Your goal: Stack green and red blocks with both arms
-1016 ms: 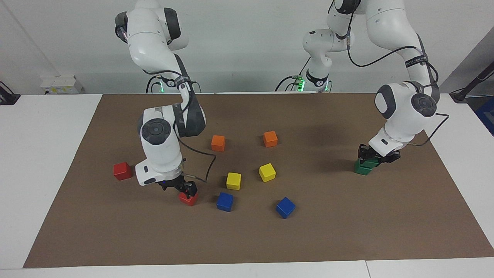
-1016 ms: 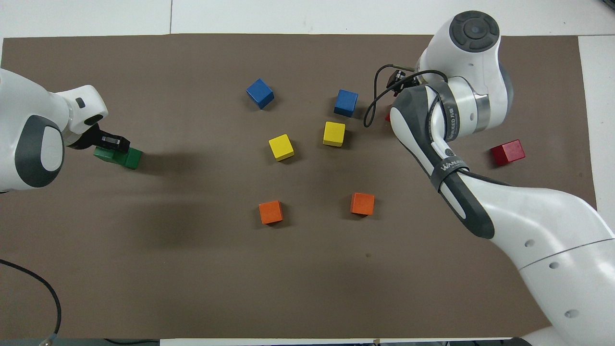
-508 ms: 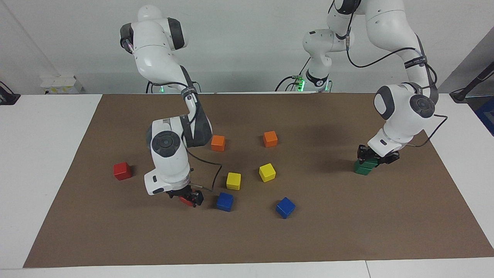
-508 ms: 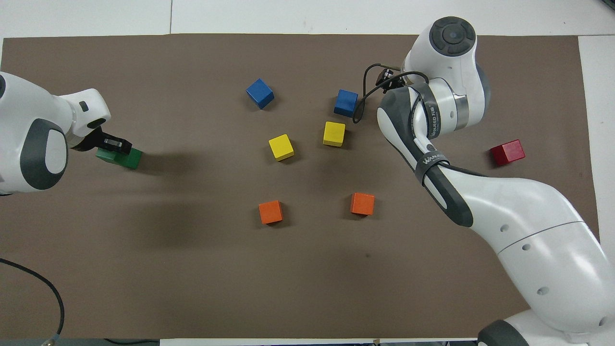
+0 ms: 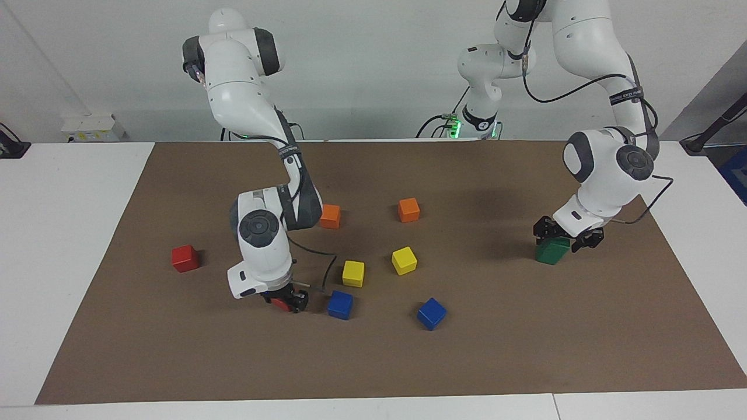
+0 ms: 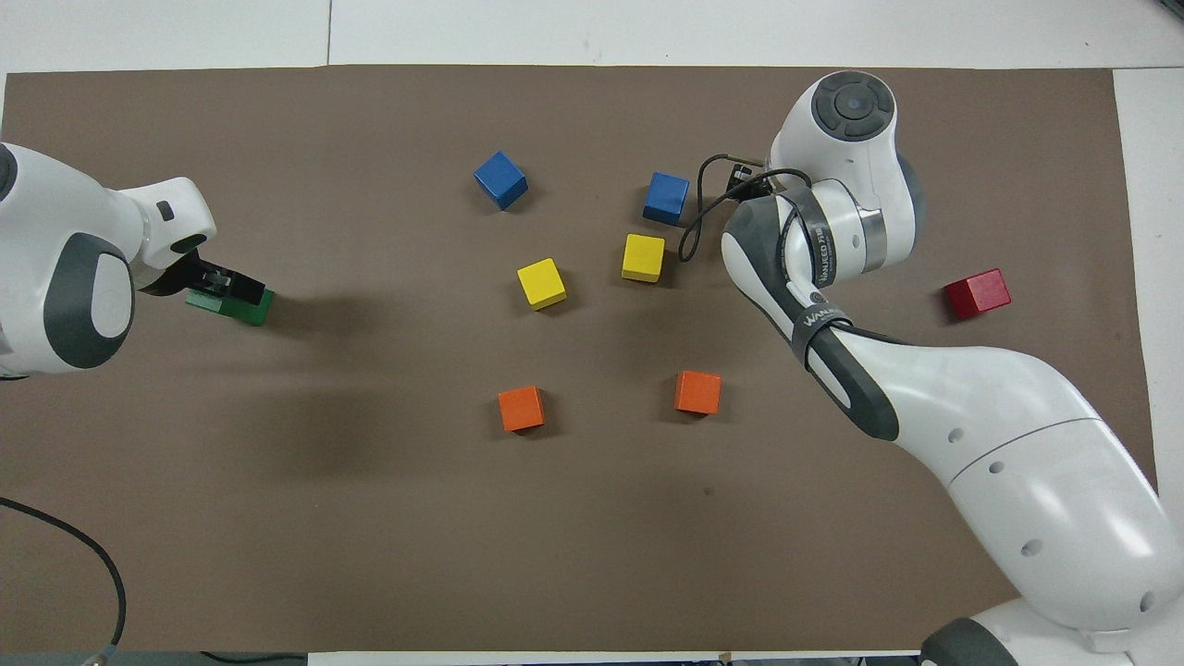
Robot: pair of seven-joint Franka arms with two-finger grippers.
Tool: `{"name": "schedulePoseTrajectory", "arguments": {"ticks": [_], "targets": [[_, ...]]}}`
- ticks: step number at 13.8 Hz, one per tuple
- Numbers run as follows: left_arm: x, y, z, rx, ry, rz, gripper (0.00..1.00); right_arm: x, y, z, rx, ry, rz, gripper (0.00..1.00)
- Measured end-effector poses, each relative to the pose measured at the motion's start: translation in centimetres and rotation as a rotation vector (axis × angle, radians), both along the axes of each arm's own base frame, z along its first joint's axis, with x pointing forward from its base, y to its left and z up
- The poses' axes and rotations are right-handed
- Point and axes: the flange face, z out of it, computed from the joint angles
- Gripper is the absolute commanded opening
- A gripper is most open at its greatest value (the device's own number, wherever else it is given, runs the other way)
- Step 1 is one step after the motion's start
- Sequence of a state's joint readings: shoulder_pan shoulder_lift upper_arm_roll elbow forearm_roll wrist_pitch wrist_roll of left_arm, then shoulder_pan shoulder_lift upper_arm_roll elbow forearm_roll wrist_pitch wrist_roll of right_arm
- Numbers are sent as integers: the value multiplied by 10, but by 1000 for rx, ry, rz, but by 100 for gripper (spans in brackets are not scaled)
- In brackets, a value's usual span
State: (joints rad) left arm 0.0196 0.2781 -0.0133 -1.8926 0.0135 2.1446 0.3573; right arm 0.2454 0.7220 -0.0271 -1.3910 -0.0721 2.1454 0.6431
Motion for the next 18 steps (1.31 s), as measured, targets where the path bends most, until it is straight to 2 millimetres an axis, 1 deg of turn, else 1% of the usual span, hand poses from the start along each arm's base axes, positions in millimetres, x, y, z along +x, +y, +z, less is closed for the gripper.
{"name": "schedulePoseTrajectory", "arguments": {"ticks": [2, 3, 4, 5, 6, 7, 8, 10, 11, 12, 13, 14, 15, 16, 18], "targets": [[0, 0, 1, 0, -2, 1, 100, -1, 1, 5, 2, -4, 1, 0], [1, 1, 7, 0, -8, 3, 100, -2, 0, 5, 1, -2, 5, 0], [1, 0, 20, 0, -15, 14, 100, -2, -3, 6, -1, 0, 30, 0], [2, 0, 40, 1, -19, 40, 100, -1, -9, 10, -5, -2, 72, 0], [1, -1, 62, 1, -19, 71, 100, 0, -19, 18, -11, -5, 122, 0], [-3, -2, 84, 2, -16, 94, 100, -2, -39, 30, -16, -4, 182, 0], [-8, -3, 106, 3, -15, 111, 100, -9, -65, 44, -20, 1, 243, 0], [-22, -8, 143, 4, -27, 148, 100, -34, -128, 68, -26, 3, 341, 0], [-30, -11, 158, 4, -32, 157, 100, -51, -154, 75, -29, 0, 383, 0], [-37, -13, 170, 4, -36, 163, 100, -67, -176, 77, -33, -6, 423, 0], [-43, -13, 179, 5, -39, 169, 100, -83, -194, 77, -38, -15, 465, 0], [-48, -12, 181, 5, -40, 172, 100, -97, -208, 73, -45, -27, 500, 0], [-52, -13, 179, 6, -33, 174, 100, -108, -220, 67, -51, -39, 528, 0], [-53, -13, 174, 7, -24, 176, 100, -116, -229, 60, -59, -50, 555, 0], [-54, -12, 170, 8, -15, 180, 100, -123, -242, 52, -66, -54, 589, 0]]}}
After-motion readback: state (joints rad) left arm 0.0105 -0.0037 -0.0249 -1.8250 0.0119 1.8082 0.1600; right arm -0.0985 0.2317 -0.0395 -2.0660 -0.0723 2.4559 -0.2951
